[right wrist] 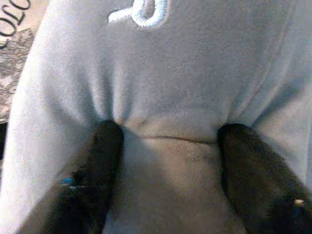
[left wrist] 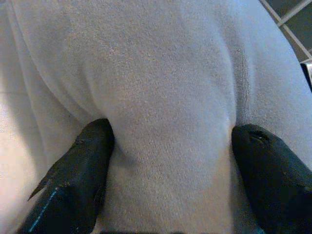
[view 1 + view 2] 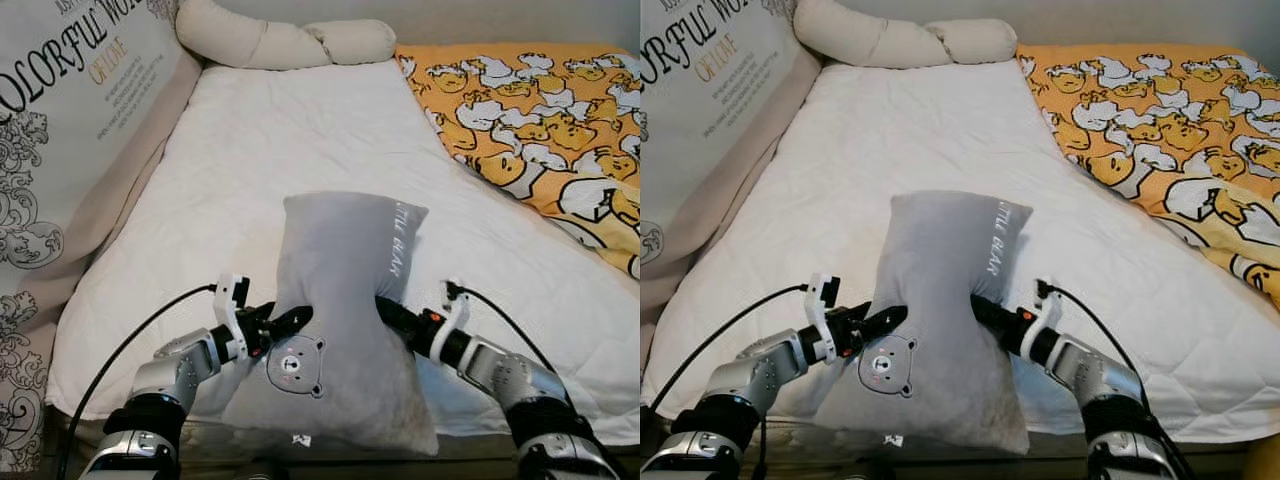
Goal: Clean up the room
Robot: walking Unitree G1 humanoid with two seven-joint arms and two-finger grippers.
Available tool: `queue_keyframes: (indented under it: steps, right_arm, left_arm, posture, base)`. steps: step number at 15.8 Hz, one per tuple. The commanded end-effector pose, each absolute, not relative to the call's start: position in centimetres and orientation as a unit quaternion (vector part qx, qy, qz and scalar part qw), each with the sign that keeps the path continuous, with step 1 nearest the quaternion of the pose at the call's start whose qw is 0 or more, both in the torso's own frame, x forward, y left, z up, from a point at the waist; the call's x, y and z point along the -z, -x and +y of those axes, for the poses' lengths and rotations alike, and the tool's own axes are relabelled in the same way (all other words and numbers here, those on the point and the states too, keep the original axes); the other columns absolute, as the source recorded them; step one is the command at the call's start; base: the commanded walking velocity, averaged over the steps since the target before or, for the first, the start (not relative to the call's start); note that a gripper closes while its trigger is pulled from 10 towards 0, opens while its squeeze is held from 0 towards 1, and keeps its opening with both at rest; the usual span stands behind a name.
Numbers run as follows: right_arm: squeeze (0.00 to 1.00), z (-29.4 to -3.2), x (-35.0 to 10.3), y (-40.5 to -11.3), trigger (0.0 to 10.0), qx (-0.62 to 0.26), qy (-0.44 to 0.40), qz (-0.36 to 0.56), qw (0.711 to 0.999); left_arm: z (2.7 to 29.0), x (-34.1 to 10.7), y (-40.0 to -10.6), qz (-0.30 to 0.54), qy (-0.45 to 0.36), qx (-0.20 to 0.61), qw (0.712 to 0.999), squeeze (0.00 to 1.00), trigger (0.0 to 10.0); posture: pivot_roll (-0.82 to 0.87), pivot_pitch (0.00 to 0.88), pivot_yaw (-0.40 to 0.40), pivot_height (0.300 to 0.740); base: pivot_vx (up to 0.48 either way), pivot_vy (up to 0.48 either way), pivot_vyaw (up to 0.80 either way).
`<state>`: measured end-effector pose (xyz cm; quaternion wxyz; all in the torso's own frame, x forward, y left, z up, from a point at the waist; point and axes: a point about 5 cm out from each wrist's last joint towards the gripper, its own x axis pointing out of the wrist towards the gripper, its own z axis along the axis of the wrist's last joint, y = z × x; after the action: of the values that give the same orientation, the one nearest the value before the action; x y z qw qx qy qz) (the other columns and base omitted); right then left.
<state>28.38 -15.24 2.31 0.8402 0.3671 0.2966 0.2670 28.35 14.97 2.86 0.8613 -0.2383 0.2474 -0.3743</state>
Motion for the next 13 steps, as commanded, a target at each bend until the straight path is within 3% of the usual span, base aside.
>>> queue_keyframes:
  steps: [1, 8, 13]
  right_arm:
    - [0.00, -14.2, -1.6, -28.2, 0.0, -0.263, -0.361, 0.316, 0.837]
    - [0.00, -13.8, -1.7, -28.6, 0.0, -0.262, -0.342, 0.304, 0.850]
    - [0.00, -12.9, -3.3, -29.5, 0.0, -0.296, -0.327, 0.268, 0.857]
  left_arm:
    - [13.6, -2.4, -28.0, 0.271, 0.231, 0.390, 0.849, 0.00, 0.0]
    - [13.0, -3.0, -28.4, 0.250, 0.205, 0.409, 0.853, 0.00, 0.0]
    - [13.2, -3.3, -28.9, 0.228, 0.159, 0.388, 0.879, 0.00, 0.0]
  posture:
    - [-0.03, 0.000, 0.047, 0.740]
    - [-0.05, 0.000, 0.068, 0.740]
    - [-0.04, 0.000, 0.062, 0.740]
  base:
    - [0.000, 0.000, 0.00]
    - [0.000, 0.000, 0.00]
    - [0.000, 0.000, 0.00]
